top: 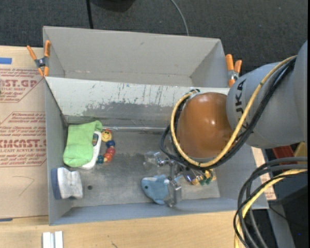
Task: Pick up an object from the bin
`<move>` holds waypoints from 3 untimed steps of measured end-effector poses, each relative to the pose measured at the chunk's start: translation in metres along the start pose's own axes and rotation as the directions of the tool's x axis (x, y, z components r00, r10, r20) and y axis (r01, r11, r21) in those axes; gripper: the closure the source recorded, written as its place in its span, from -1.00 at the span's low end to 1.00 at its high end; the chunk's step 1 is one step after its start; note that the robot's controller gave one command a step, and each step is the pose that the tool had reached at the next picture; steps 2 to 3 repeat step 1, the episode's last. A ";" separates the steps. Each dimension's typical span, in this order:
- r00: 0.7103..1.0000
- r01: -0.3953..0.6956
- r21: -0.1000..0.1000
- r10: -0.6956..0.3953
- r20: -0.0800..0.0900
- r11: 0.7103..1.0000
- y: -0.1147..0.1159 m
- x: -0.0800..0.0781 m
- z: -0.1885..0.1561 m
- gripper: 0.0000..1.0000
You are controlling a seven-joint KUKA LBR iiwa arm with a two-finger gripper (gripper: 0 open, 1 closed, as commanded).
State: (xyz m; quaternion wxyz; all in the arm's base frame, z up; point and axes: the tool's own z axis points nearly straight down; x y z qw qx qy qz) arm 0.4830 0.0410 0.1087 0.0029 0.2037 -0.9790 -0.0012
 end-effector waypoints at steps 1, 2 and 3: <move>0.997 0.083 0.000 -0.083 0.005 0.997 -0.007 0.000 0.011 -1.00; 0.997 0.083 0.000 -0.083 0.005 0.997 -0.007 0.000 0.011 -1.00; 0.997 0.083 0.000 -0.083 0.005 0.997 -0.007 0.000 0.011 -1.00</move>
Offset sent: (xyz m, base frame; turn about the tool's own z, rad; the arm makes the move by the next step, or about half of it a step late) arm -0.0038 0.0103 -0.0144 -0.1869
